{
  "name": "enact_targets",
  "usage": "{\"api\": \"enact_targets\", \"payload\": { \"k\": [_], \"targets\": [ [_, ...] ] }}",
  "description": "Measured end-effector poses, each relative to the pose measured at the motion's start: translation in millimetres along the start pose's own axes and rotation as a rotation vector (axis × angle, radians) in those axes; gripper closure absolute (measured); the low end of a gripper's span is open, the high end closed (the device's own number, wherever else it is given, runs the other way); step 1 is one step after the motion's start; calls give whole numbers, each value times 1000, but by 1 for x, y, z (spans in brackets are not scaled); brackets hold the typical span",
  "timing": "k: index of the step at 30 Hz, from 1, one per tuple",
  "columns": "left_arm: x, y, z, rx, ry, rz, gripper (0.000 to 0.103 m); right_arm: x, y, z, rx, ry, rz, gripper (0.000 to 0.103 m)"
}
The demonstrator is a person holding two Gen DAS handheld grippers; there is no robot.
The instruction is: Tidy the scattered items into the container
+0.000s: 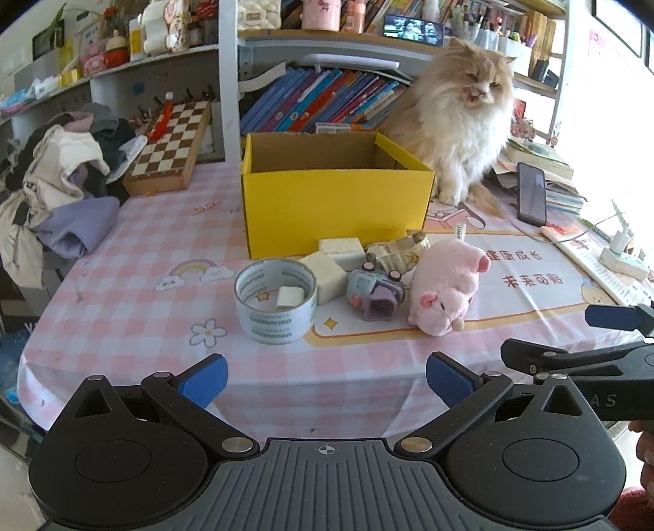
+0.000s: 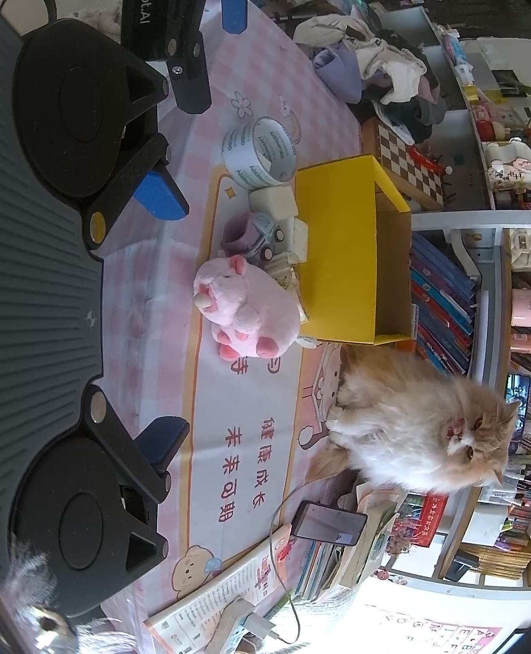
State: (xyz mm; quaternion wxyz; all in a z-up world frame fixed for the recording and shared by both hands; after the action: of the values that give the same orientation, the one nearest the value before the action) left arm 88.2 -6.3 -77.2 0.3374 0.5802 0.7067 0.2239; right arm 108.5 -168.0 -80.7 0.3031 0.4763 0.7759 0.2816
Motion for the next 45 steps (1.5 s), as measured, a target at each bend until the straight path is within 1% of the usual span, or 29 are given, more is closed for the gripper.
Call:
{"api": "enact_targets", "payload": {
  "k": [4, 9, 16, 22, 25, 28, 30, 33, 45],
  "targets": [
    [1, 1, 0, -1, -3, -5, 0, 0, -1, 1, 0, -1, 0, 0],
    [-4, 1, -3, -7, -18, 22, 0, 0, 2, 0, -12, -6, -1, 0],
    [-6, 2, -5, -17, -19, 52, 0, 3, 3, 1, -14, 23, 10, 0],
    [-2, 4, -4, -20, -19, 46, 0, 6, 4, 2, -9, 20, 9, 0],
    [3, 5, -4, -21, -11, 39, 0, 7, 5, 2, -8, 17, 6, 0],
    [13, 8, -6, -47, 31, 36, 0, 7, 7, 2, -10, 12, 7, 0],
    [19, 9, -6, -45, 38, 21, 0, 7, 9, 1, -19, 6, 7, 0],
    [22, 8, -3, -26, 25, -1, 0, 7, 10, 1, -18, 6, 11, 0],
    [6, 9, 1, -23, -41, 62, 0, 11, 12, 6, -13, 21, 17, 0]
  ]
}}
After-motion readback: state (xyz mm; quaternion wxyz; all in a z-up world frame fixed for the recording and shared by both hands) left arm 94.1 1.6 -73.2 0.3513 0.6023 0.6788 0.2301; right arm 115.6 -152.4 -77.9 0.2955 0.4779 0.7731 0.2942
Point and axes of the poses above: each gripper's, at about its wrist camera, not at the fingertips, and z roughly the way its jaws point, x to its left, y to its top, the point moved 10 cm from there along z, roughly the way its jaws point, and after that the axes turned 13 degrees about -z, right-handed, at the moved point
